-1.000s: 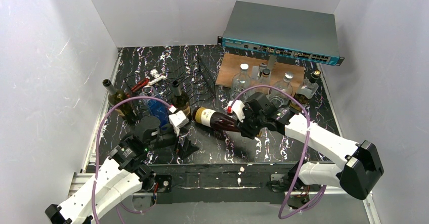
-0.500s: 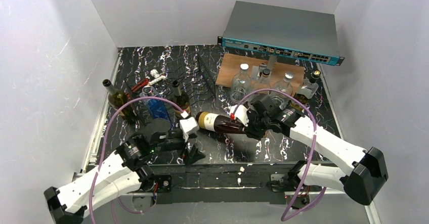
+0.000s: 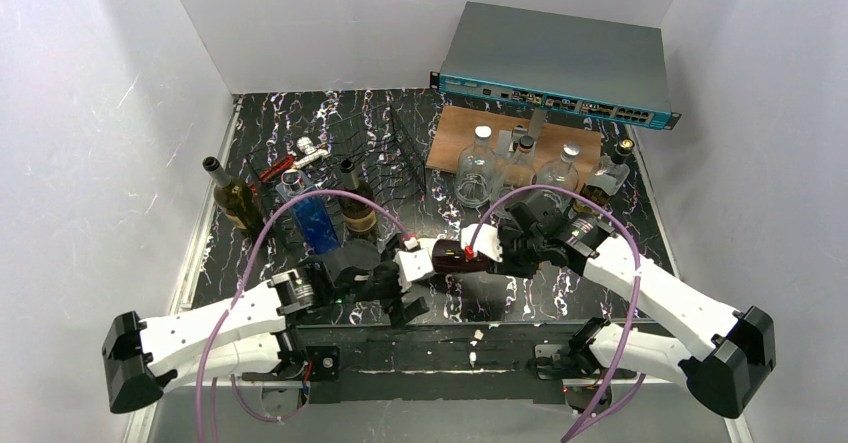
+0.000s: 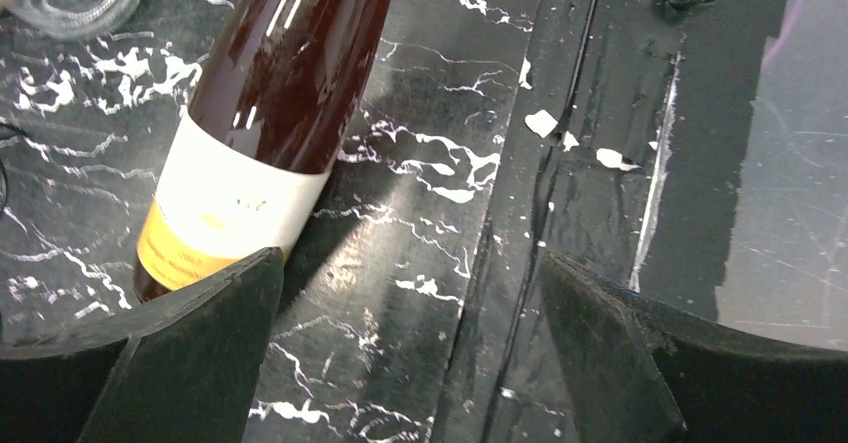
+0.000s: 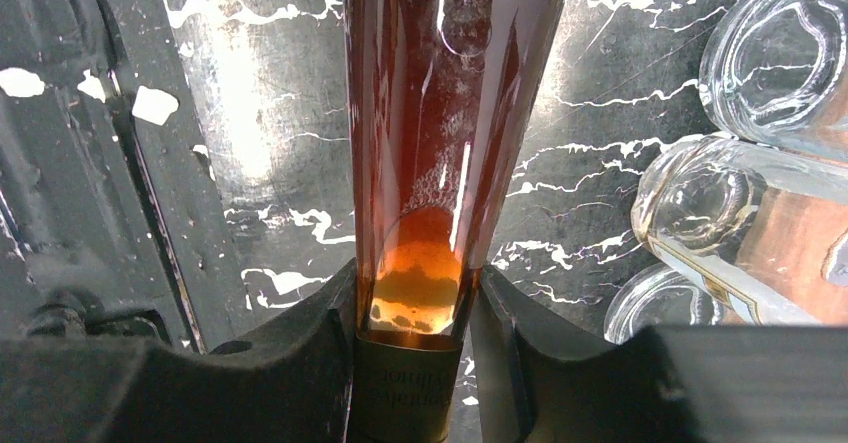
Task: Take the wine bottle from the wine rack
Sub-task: Place the wine bottle at the center of the board.
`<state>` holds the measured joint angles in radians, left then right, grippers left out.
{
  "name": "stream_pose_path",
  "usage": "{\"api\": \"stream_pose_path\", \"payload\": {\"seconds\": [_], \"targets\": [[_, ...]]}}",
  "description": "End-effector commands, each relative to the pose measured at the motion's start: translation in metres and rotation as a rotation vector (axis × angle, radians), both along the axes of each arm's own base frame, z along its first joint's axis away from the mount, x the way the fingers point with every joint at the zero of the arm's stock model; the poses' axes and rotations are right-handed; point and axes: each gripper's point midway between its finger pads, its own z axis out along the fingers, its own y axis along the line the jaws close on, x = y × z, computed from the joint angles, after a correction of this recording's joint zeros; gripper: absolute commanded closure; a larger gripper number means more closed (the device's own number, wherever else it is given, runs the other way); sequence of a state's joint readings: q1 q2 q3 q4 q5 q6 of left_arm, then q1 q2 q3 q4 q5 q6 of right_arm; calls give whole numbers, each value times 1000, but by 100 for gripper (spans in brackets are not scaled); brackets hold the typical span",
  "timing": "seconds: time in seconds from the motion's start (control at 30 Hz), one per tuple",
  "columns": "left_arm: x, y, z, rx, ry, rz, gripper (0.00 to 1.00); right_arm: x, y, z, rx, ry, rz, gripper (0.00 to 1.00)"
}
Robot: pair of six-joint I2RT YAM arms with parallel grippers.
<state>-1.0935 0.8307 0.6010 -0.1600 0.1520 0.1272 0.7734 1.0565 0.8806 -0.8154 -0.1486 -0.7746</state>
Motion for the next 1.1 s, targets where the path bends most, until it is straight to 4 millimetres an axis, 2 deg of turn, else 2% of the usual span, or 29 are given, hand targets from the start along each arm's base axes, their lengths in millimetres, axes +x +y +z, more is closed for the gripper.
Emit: {"api": "stream_pose_path", "payload": {"seconds": [0.0, 0.27, 0.47, 0.83, 1.07], "targets": [[19, -25, 26, -52, -172, -19, 2, 3, 6, 35, 50, -99, 115, 99], [38, -50, 10, -33, -296, -49, 2, -2, 6, 32, 62, -90, 159, 99], [52, -55, 2, 18, -366, -39, 2, -4, 6, 30, 81, -80, 157, 99], [50, -79, -15, 3, -340, -101, 2, -4, 11, 34, 148, -50, 148, 99], [55, -85, -33, 43, -351, -111, 2, -6, 13, 36, 178, -28, 145, 99]]}}
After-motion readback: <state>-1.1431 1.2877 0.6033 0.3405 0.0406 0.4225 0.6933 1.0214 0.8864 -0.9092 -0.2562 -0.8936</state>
